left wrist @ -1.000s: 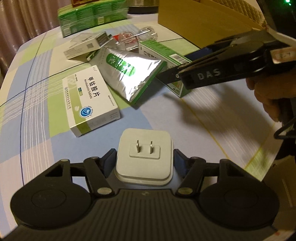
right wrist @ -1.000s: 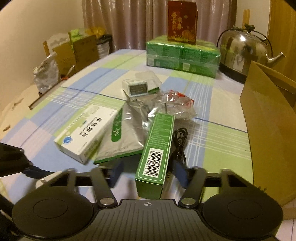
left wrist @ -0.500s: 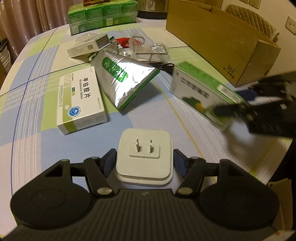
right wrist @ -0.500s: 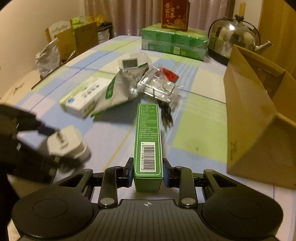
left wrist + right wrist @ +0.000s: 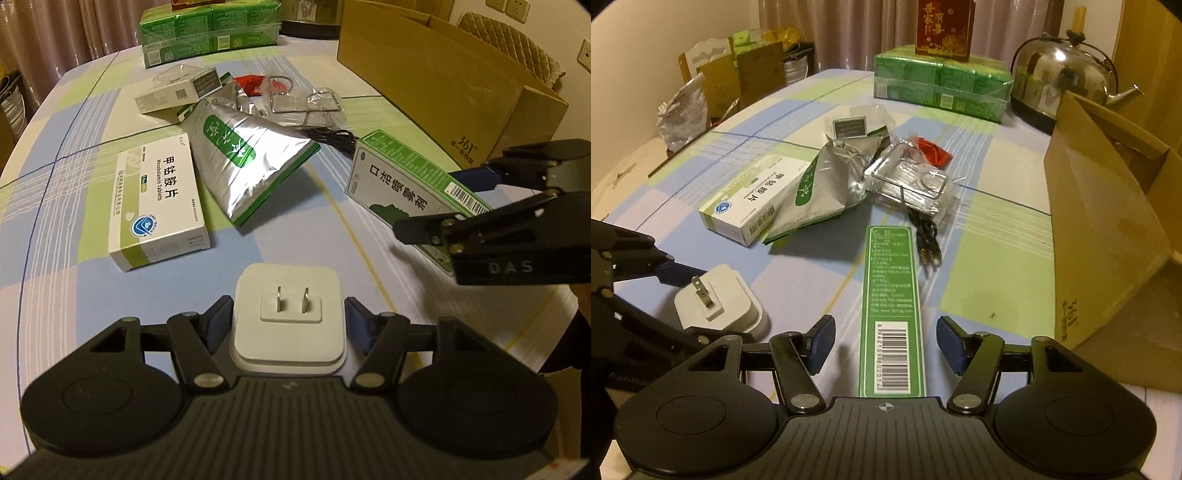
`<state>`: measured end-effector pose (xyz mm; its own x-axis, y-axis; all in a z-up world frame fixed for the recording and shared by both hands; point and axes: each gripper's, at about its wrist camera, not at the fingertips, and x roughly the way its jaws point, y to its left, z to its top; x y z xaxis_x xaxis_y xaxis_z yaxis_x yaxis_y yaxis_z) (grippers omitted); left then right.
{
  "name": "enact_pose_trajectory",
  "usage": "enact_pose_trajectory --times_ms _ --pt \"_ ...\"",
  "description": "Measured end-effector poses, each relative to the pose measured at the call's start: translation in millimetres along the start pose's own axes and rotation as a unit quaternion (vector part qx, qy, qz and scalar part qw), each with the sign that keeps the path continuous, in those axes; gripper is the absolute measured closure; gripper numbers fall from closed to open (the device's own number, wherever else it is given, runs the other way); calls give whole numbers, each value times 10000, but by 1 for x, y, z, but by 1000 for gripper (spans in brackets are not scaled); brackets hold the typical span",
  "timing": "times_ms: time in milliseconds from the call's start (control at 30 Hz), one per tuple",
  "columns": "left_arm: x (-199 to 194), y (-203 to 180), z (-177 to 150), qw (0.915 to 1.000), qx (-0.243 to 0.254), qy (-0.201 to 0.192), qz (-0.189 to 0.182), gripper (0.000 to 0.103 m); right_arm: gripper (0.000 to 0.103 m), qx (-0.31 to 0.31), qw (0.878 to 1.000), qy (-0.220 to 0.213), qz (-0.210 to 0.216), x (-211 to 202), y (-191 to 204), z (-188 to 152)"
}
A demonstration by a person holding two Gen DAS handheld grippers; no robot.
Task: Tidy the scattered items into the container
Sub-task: 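Carry the white adapter and green box over the cardboard box with both tools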
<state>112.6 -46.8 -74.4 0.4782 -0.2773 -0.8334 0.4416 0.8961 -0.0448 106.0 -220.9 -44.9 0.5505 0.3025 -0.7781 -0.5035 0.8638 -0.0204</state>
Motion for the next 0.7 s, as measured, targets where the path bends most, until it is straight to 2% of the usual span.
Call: enact_pose_trajectory --times_ms 167,233,267,333,700 --pt "0 -5 -1 9998 130 66 129 43 45 -26 10000 -5 -44 3 1 1" --pt "0 -6 -2 9997 163 60 159 43 54 -48 10000 -7 -63 3 2 1" --pt "-1 -7 -2 9997 173 52 151 43 66 -51 10000 11 -66 4 3 0" --pt "-2 -9 -4 9996 238 41 132 43 74 -53 9999 29 -121 4 3 -1" --pt "-20 -18 -3 9998 155 -82 127 43 75 61 9996 -186 -185 -26 2 -4"
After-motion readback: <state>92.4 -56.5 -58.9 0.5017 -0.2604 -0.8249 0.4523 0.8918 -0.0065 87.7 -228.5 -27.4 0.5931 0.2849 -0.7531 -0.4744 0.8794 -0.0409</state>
